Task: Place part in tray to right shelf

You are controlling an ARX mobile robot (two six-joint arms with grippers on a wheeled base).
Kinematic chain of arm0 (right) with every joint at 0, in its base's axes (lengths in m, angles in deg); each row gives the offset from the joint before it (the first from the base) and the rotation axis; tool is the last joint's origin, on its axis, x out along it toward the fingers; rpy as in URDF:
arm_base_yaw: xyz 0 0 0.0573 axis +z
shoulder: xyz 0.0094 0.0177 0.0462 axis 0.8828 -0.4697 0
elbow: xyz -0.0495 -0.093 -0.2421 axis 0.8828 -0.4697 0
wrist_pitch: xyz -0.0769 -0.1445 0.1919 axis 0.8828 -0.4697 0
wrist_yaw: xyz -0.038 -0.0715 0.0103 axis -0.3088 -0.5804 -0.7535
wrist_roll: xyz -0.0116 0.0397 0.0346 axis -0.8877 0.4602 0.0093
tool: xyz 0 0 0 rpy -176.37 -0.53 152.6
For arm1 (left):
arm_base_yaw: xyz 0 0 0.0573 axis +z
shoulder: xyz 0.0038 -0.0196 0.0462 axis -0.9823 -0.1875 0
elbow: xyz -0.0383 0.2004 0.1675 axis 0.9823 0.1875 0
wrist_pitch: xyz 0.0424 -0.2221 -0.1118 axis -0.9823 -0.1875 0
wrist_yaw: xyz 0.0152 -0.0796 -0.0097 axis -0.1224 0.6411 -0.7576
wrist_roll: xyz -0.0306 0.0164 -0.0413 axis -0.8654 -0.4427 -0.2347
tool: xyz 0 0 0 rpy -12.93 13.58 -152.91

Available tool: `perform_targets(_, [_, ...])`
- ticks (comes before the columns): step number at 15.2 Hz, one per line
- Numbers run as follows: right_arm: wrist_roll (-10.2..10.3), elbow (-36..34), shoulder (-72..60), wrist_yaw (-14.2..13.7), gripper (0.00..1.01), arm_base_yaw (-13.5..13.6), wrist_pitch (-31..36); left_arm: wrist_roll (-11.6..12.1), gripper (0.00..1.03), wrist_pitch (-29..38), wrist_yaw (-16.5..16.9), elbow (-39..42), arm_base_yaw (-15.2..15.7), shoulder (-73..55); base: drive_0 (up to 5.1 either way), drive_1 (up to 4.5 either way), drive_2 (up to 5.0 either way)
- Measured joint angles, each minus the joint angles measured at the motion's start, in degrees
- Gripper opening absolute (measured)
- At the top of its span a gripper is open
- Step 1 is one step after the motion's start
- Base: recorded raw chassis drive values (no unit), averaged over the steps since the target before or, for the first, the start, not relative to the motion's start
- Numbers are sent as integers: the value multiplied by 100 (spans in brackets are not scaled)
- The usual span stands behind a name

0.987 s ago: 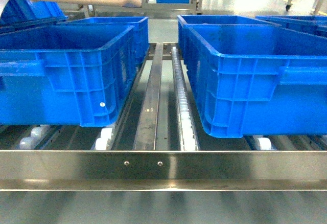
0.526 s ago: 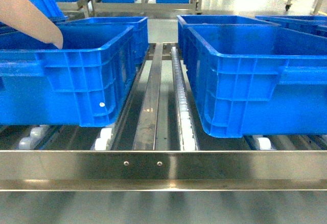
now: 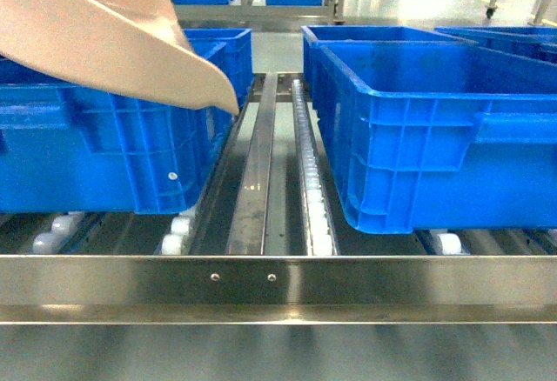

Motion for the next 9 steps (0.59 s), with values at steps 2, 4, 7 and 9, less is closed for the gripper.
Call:
perform_targets(2, [0,0,0,0,98,0,2,-734,12,975,428,726,-289,160,0,0,0])
perform_targets(4, [74,-326,87,463,89,-249,1016,214,12,-70,1141,1110,-595,490,0,0,0])
perform_targets(7, [179,-1226,651,717,51,-409,1871,3576,12,-407,1384,2096,-164,1425,0,0,0])
perform_targets(9, [181,-1582,966,708,25,-417,1871,4413,12,-286,1663,2546,-52,1912,0,0,0])
